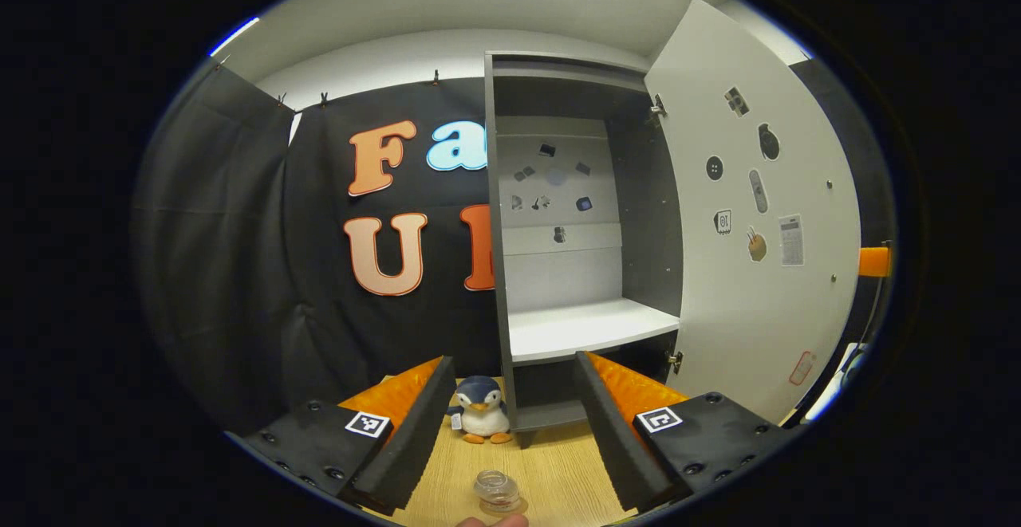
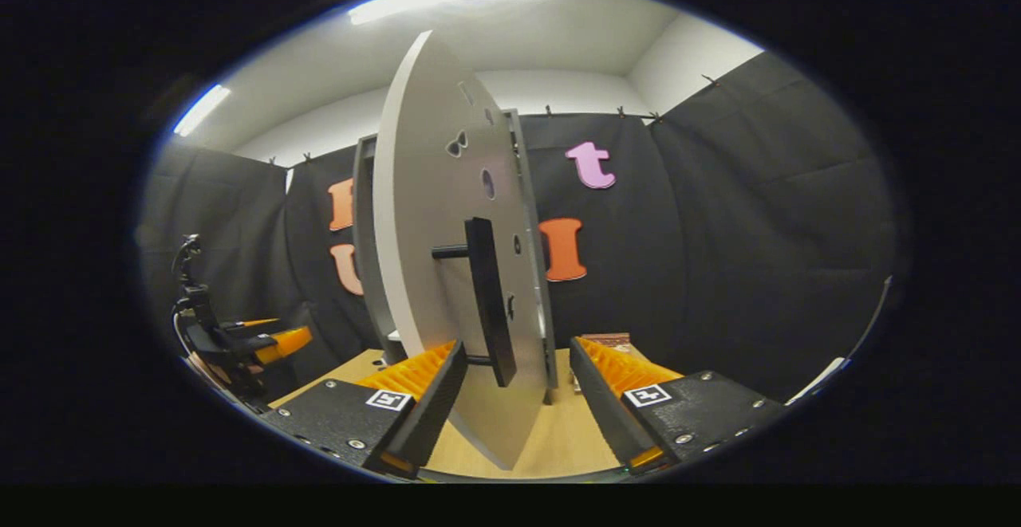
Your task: Open the cabinet door with the right hand, grasp the bottle in the cabinet with the left hand and place it on the coaster, then close the cabinet door with the right hand.
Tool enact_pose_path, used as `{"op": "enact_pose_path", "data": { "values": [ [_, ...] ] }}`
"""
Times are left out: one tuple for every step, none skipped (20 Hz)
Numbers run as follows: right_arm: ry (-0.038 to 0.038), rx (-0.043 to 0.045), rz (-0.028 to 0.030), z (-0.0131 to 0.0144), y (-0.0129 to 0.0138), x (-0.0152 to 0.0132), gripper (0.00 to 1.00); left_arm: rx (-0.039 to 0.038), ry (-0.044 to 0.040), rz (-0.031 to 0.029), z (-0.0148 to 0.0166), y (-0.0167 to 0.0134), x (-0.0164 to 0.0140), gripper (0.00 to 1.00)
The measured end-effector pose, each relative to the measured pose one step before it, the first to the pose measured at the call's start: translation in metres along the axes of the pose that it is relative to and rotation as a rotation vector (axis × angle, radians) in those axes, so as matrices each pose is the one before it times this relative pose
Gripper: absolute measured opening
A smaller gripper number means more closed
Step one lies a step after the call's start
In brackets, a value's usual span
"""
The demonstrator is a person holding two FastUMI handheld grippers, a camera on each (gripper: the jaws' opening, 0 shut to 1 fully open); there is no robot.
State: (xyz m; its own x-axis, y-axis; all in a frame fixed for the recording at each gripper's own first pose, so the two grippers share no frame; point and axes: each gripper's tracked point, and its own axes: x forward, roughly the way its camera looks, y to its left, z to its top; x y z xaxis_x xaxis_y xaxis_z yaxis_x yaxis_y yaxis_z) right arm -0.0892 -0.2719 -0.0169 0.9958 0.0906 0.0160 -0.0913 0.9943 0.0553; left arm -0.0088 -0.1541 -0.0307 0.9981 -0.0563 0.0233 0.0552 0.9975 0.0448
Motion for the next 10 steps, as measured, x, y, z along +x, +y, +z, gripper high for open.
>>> {"op": "enact_pose_path", "data": {
  "values": [
    [0.00167,-0.00326,0.03118,-0.00045,0.01424,0.00716,0.82,-0.00310,-0.00213,0.00552,0.00033,0.00553,-0.00021,0.99],
    [0.00135,-0.00466,0.02206,-0.00050,0.01283,0.01042,0.82,-0.00205,-0.00057,0.00602,0.00002,0.00602,-0.00003,0.96],
    [0.00936,-0.00985,0.01308,-0.00225,0.00755,0.00997,0.82,-0.00195,-0.00165,0.01165,-0.00064,0.00852,-0.00152,0.96],
    [-0.00395,0.00111,0.02158,0.00058,0.00958,0.00963,0.82,-0.00593,-0.00418,0.01320,0.00087,0.00893,-0.00066,0.96],
    [-0.00026,0.00549,0.01256,-0.00009,0.00925,0.00443,0.82,-0.00515,-0.00143,0.01102,-0.00074,0.00942,-0.00101,0.96],
    [0.00478,0.00268,0.01616,-0.00337,0.00828,0.00759,0.82,-0.00255,0.00236,0.01605,-0.00178,0.00887,0.00071,0.97],
    [0.00392,0.00420,0.01370,-0.00092,0.00668,0.00679,0.83,-0.00361,0.00243,0.00958,-0.00197,0.00866,-0.00005,0.99],
    [0.00194,0.00754,0.01108,-0.00024,0.00552,0.00790,0.84,-0.00207,0.00249,0.01157,-0.00099,0.00703,0.00038,0.99],
    [0.00009,-0.00281,0.00659,-0.00008,0.00332,0.00675,0.89,-0.00061,-0.00220,0.00908,-0.00032,0.00783,0.00158,0.98],
    [0.00076,-0.00410,-0.00034,0.00022,0.00306,0.00638,0.84,0.00132,0.00195,0.00709,-0.00079,0.00602,0.00041,0.97]
  ]
}}
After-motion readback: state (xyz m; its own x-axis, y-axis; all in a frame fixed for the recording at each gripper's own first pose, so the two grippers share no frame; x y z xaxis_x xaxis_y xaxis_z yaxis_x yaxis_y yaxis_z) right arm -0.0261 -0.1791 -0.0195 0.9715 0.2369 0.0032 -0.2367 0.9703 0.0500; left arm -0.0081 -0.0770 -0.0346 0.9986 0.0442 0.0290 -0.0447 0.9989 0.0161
